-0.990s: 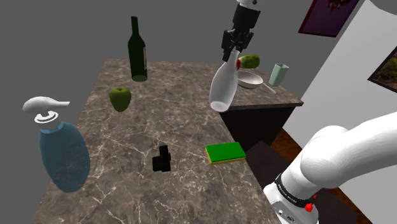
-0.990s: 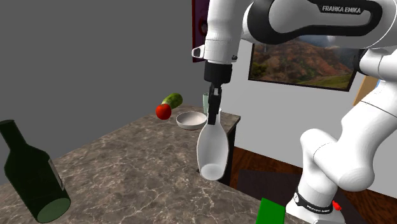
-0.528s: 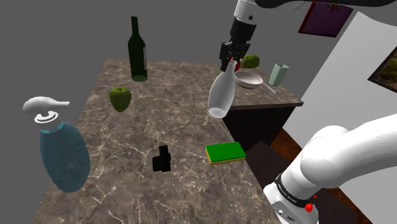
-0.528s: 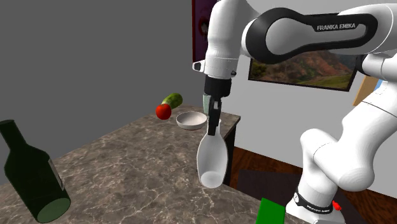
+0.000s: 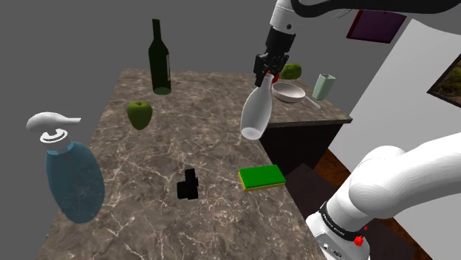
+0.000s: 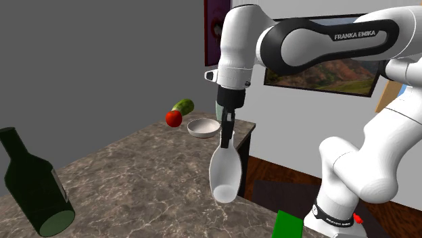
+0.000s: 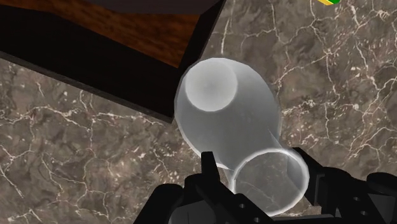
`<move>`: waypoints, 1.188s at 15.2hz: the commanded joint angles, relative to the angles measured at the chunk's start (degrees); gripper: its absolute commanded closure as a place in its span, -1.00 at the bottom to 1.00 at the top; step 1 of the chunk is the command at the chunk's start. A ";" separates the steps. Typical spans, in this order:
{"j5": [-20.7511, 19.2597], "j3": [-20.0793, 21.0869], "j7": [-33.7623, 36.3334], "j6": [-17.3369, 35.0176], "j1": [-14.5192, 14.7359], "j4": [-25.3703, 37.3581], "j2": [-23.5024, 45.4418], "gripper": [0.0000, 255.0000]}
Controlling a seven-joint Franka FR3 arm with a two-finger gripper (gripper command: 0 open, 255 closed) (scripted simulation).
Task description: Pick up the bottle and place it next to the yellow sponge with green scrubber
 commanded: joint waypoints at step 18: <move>-0.14 -0.20 0.06 -7.21 -0.07 7.86 0.62 -1.00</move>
